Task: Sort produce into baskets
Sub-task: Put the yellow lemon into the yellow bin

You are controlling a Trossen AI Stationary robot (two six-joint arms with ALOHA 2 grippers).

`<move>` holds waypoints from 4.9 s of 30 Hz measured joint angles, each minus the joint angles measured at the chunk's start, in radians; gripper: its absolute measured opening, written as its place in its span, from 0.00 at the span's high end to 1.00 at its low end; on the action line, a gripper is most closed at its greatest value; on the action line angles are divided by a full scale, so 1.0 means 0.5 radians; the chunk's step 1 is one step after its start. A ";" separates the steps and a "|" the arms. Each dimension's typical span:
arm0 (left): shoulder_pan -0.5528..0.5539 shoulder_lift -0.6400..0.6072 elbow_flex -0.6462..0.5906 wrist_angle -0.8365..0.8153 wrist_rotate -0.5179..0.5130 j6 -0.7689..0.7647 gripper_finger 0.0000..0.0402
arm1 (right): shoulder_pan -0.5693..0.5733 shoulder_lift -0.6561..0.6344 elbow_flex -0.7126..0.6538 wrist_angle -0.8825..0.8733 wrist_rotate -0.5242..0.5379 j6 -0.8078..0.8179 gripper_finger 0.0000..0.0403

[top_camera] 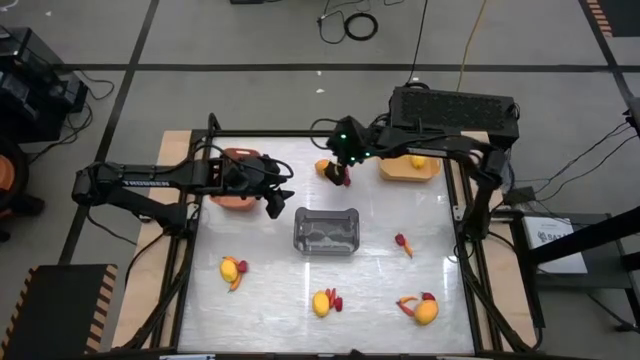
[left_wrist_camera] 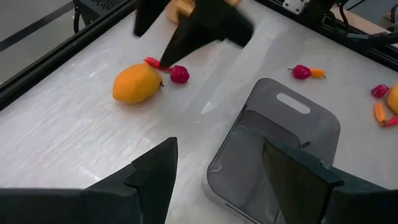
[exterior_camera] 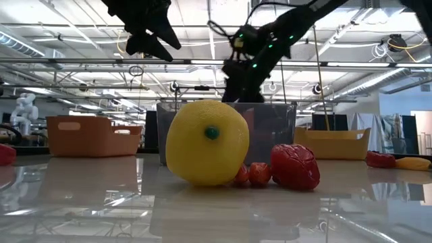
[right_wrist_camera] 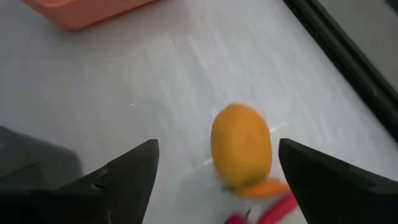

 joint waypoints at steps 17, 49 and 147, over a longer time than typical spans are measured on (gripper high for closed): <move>0.000 0.000 0.001 -0.044 -0.027 -0.010 0.41 | 0.002 0.432 0.193 -0.077 0.266 -0.266 0.14; 0.005 0.000 0.002 -0.049 -0.028 0.230 0.41 | -0.022 0.006 0.193 -0.787 0.269 0.170 0.39; -1.499 0.693 0.001 -1.283 0.540 0.967 0.41 | 1.402 -0.819 -0.678 1.000 0.113 1.293 0.19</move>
